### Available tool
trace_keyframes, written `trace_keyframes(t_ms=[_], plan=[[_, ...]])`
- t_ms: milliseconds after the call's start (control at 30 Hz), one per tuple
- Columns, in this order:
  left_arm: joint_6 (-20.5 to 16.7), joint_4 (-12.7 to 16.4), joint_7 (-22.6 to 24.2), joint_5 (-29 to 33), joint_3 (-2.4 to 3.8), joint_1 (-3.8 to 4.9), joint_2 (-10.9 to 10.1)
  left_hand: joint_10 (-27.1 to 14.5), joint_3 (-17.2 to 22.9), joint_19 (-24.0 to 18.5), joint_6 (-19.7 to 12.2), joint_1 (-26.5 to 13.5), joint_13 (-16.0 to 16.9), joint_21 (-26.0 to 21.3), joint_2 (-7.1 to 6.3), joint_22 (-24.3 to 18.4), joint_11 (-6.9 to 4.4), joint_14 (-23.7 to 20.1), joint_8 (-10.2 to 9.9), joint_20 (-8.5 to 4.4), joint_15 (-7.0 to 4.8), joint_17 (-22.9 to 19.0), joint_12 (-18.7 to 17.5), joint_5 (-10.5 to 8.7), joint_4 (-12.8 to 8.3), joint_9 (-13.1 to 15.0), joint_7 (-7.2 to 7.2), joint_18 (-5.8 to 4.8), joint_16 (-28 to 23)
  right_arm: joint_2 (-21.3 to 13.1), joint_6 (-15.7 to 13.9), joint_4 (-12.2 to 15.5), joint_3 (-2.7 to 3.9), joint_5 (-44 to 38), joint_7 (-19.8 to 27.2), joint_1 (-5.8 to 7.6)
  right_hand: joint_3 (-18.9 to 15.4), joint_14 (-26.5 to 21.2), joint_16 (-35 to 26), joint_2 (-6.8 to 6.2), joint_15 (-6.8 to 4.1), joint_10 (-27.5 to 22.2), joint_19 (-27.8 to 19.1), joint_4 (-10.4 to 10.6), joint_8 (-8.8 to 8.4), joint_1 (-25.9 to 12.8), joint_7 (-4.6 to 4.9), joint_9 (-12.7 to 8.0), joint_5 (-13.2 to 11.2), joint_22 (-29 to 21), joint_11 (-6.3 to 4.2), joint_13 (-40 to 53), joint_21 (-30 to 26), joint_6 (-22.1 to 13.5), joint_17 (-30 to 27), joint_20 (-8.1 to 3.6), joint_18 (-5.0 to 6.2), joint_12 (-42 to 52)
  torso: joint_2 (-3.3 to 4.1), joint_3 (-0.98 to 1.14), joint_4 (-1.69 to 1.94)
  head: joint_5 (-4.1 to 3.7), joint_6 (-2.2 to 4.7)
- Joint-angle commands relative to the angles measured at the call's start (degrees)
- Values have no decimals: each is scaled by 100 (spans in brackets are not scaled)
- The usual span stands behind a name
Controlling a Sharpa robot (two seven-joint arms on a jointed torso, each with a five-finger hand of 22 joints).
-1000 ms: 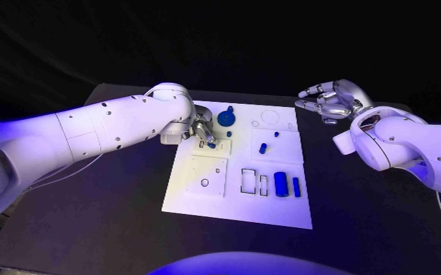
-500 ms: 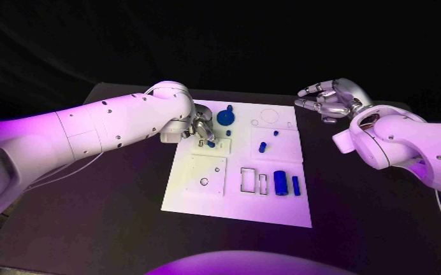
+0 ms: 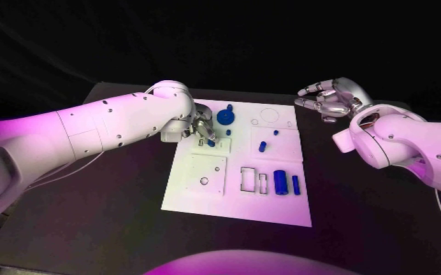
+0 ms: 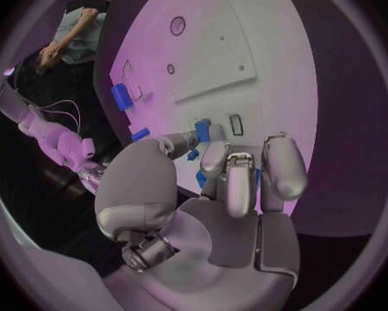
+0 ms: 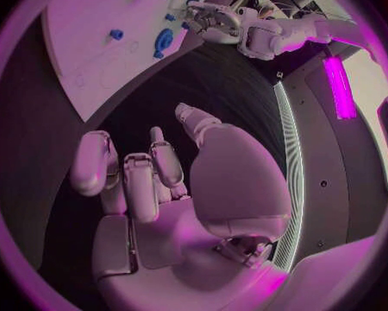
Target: Assemble the parts on the task board
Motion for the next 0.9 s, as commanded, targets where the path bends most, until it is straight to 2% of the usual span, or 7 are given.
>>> trace_keyframes(t_ms=[33, 333, 433, 900], plan=[[125, -16, 2, 13, -29, -52, 39, 52, -76, -2, 70, -88, 12, 13, 9, -3, 3, 559, -27, -54, -26, 1362, 31, 20, 42, -11, -33, -97, 5, -2, 50, 4, 0, -24, 4, -4, -11, 289, -19, -29, -13, -46, -24, 20, 37, -43, -24, -9, 32, -9, 9, -8, -18, 32, 250, -1, 96, -28, 5, -1, 0, -6, -3], [132, -41, 3, 0, -29, -66, 48, 64, -231, 3, 98, -195, 39, 15, -21, 8, -1, 557, -43, -58, -30, 1355, 41, 18, 140, -15, -37, -99, 2, -10, 43, 7, 0, -24, 11, -4, -28, 289, -22, -38, -15, -44, -21, 29, 41, -53, -26, -11, -8, -9, 8, -8, -22, 28, 249, -3, 96, -26, 0, 1, 0, -11, -15], [137, -45, 2, -2, -29, -68, 51, 68, -287, 2, 108, -232, 47, 10, -27, 0, -2, 557, -48, -60, -31, 1354, 43, 18, 182, -16, -38, -98, 2, -10, 35, 7, 0, -22, 20, -4, -85, 291, -29, -34, -19, -44, -11, 70, 59, -82, -32, -17, -268, -8, 4, -21, -35, 18, 246, -7, 95, -28, -2, 1, 0, -13, -20], [163, -82, 0, -3, -29, -72, 56, 68, -479, 3, 136, -344, 51, 3, -46, -5, -4, 556, -65, -64, -34, 1351, 39, 17, 336, -17, -40, -97, 0, -11, 11, 3, 0, -17, 43, -12, -193, 291, -37, -54, -21, -54, -10, 145, 78, -150, -36, -22, -384, -16, 2, -39, -59, 6, 237, -11, 96, -34, -7, 0, 0, -12, -22]])
